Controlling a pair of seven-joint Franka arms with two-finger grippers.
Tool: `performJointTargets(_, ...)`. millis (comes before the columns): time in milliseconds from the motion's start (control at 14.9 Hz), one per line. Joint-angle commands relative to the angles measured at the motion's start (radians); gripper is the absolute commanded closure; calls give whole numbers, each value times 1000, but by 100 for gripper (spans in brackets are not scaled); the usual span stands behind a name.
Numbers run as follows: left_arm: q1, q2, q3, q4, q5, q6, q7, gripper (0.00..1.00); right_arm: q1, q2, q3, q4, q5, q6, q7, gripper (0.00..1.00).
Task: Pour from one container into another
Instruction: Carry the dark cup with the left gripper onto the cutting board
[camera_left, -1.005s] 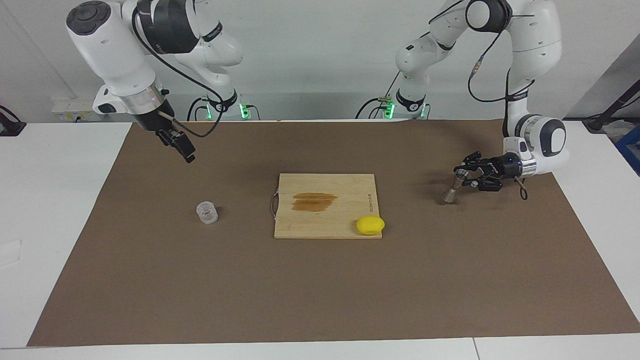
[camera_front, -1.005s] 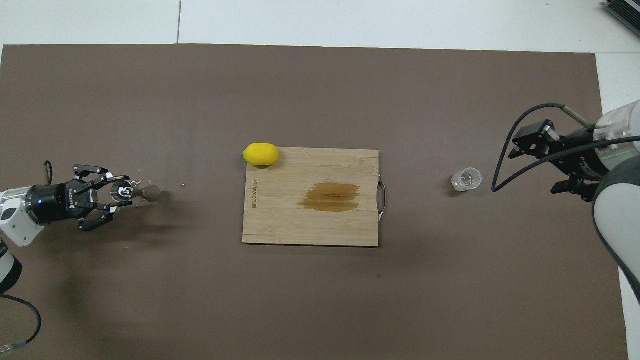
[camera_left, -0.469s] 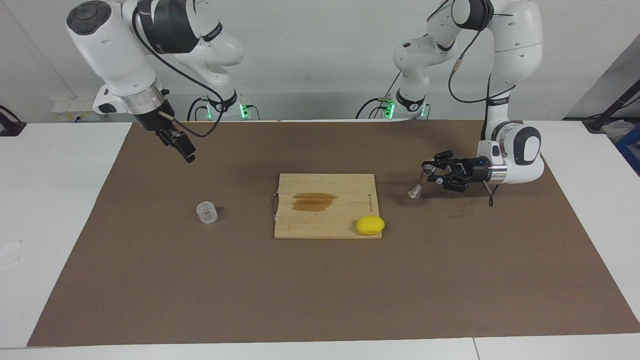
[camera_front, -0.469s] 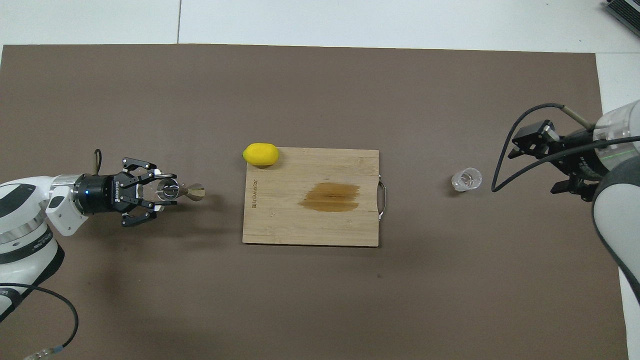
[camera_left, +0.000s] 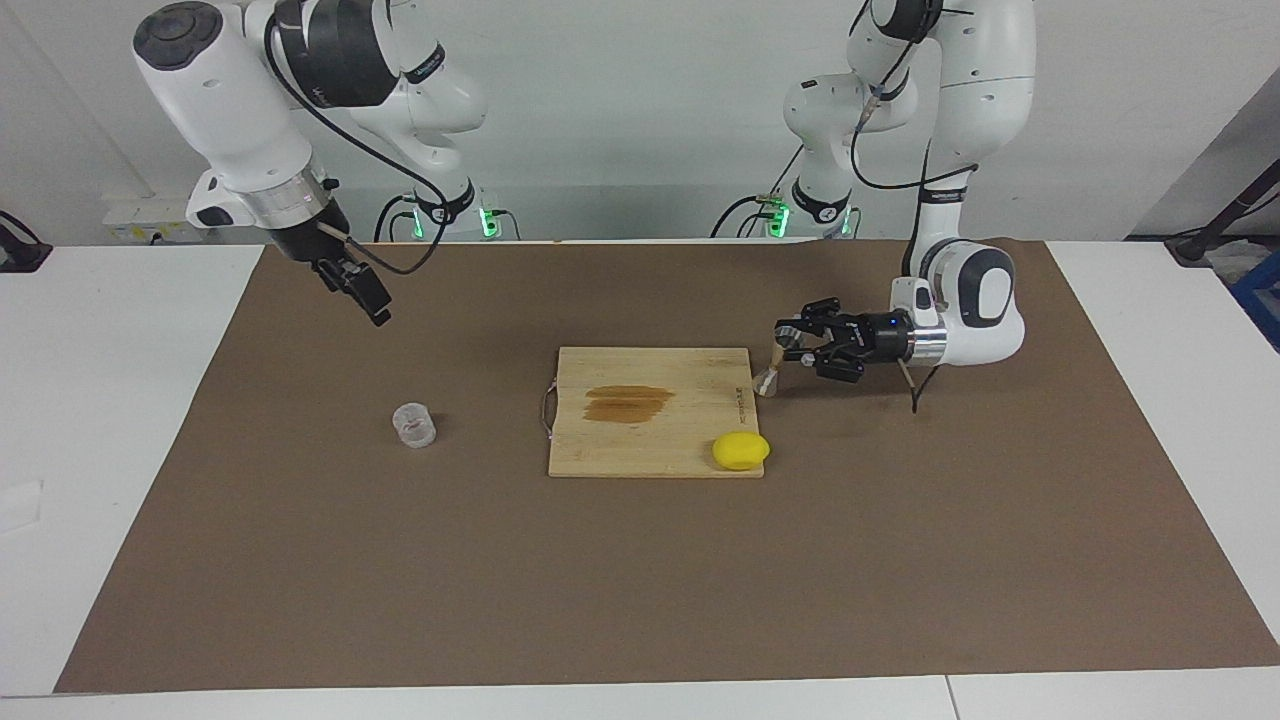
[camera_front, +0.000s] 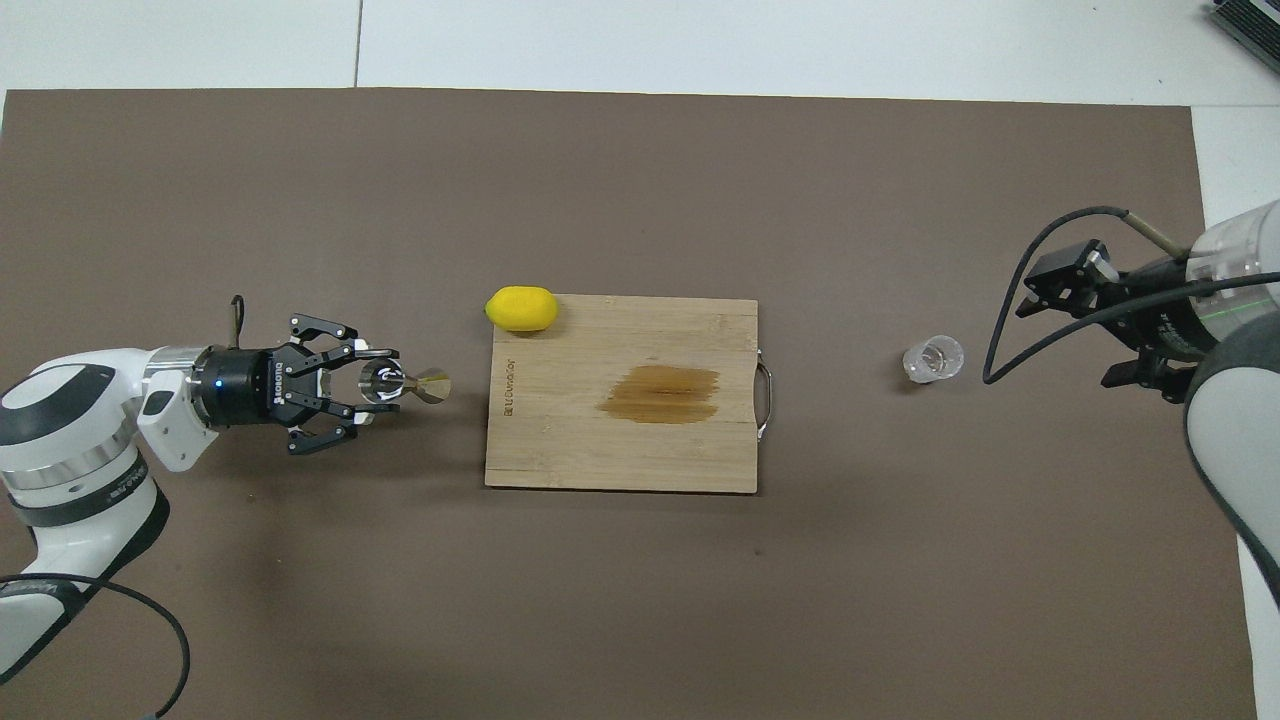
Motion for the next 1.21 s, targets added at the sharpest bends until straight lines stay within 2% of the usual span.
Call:
performJointTargets(0,-117,-40,17,-39,-115,85,-12,82,-5,-9,5,-8,20,17,17,1)
performJointTargets(670,-412,-34,17,-42,-451,327,-1,81,-5,-9,5,-8,20,15,17,1)
performJointTargets(1139,-536,-23,17,-44,-649,469,140,81,-1,-16,7,-10,18,10,-19,1)
